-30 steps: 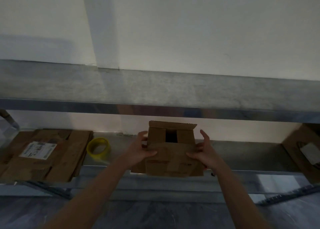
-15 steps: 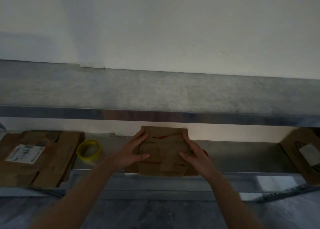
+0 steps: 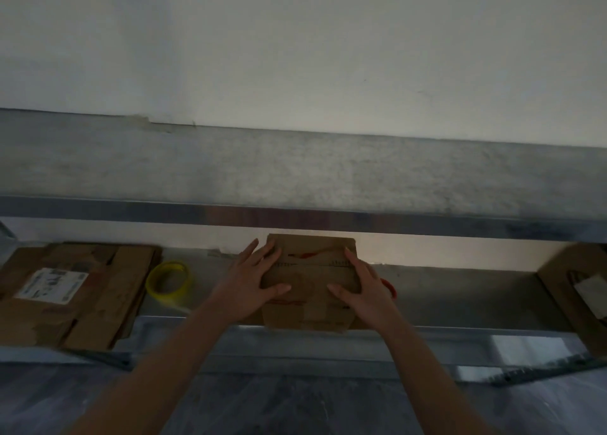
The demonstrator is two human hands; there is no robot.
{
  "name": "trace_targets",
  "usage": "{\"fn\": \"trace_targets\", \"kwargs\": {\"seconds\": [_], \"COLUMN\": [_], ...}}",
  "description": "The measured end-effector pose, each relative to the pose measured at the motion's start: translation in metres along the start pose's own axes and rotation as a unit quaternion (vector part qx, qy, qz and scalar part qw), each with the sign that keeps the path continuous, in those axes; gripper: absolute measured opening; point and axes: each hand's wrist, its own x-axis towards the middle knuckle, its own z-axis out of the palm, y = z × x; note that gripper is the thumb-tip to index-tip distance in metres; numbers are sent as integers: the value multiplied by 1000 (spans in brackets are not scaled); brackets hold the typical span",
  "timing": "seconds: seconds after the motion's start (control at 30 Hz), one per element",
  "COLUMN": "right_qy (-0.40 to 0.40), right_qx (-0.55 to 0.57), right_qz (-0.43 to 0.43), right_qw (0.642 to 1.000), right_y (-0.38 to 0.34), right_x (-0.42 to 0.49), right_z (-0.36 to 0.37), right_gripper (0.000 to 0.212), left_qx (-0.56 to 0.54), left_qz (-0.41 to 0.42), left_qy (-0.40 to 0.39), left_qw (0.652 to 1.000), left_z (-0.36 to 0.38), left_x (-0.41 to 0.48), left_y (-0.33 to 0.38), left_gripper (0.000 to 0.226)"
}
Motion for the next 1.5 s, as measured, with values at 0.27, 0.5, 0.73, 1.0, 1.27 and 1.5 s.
{"fn": "trace_targets", "kwargs": {"seconds": [0.27, 0.5, 0.73, 1.0, 1.27, 1.5], "right_qy": [91, 91, 27, -76, 10, 107], "right_qx": [-299, -358, -384, -372, -302, -261], "right_qz": [-128, -274, -347, -129, -37, -29], "right_qw": [941, 888, 856, 916, 953, 959], "right_y": [-29, -92, -141, -115, -117, -121], "right_x": [-21, -33, -43, 0, 22, 22], "right_z": [-7, 27, 157, 274, 316, 329], "right_gripper": [82, 64, 58, 64, 35, 8], "left_qx": [121, 246, 278, 260, 216, 185], "left_qz": [34, 29, 20, 36, 65, 95], "left_qy": [39, 88, 100, -7, -76, -35], "left_qw": [991, 965, 955, 965, 971, 977], "left_z": [-13, -50, -66, -33, -8, -7], "left_x": [-14, -45, -122, -114, -81, -68], "left_y": [15, -16, -112, -215, -261, -270], "left_gripper": [82, 77, 74, 64, 60, 49]}}
